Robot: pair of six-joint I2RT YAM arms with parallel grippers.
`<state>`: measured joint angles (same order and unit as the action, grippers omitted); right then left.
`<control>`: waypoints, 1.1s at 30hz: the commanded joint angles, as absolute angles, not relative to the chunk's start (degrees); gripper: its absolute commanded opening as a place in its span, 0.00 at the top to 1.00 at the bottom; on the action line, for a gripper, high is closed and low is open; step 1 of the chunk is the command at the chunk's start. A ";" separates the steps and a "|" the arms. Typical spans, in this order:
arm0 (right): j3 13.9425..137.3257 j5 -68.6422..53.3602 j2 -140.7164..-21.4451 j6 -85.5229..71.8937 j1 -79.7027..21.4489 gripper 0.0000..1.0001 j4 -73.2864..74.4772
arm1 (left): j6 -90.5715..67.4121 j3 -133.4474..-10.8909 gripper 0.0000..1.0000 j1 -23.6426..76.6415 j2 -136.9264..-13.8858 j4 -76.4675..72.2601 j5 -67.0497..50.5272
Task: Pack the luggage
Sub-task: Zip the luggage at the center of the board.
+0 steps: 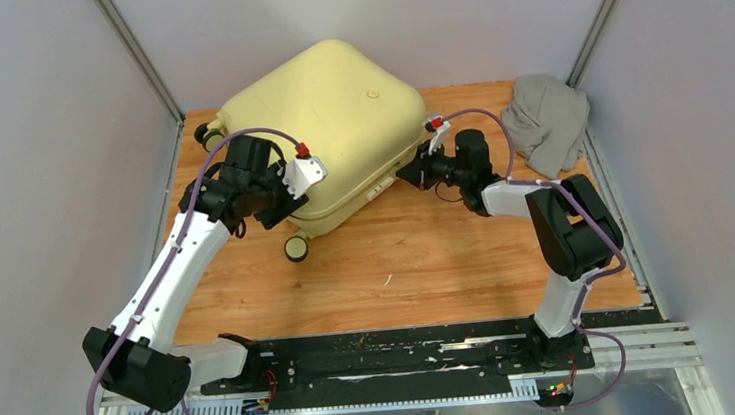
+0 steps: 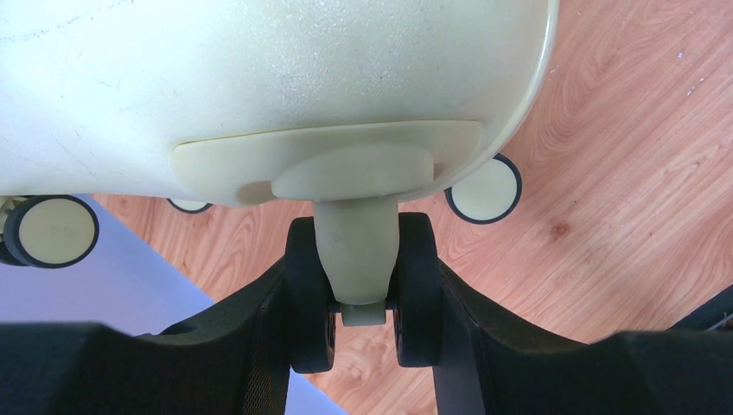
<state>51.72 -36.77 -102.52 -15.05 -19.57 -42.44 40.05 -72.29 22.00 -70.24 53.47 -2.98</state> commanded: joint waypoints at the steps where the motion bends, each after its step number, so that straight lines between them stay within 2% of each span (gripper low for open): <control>1: 51.53 -38.10 -97.32 -9.58 -19.39 1.00 -36.82 | 43.95 -73.35 1.00 23.47 -67.29 48.69 -7.27; 12: 57.01 -36.26 -95.29 -1.32 -21.93 1.00 -19.36 | 43.68 -73.61 1.00 23.47 -67.46 48.69 -7.33; 21: 56.35 -32.72 -92.73 2.06 -25.22 1.00 -18.41 | 43.58 -73.01 1.00 23.47 -67.17 48.61 -7.40; 33: 54.15 -36.09 -93.18 0.41 -32.06 1.00 -22.94 | 43.42 -72.73 1.00 23.71 -68.44 45.42 -3.54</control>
<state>55.51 -28.18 -94.35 1.23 -26.79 -19.40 41.01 -70.57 22.00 -69.80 53.63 -0.84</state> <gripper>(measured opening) 0.008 0.502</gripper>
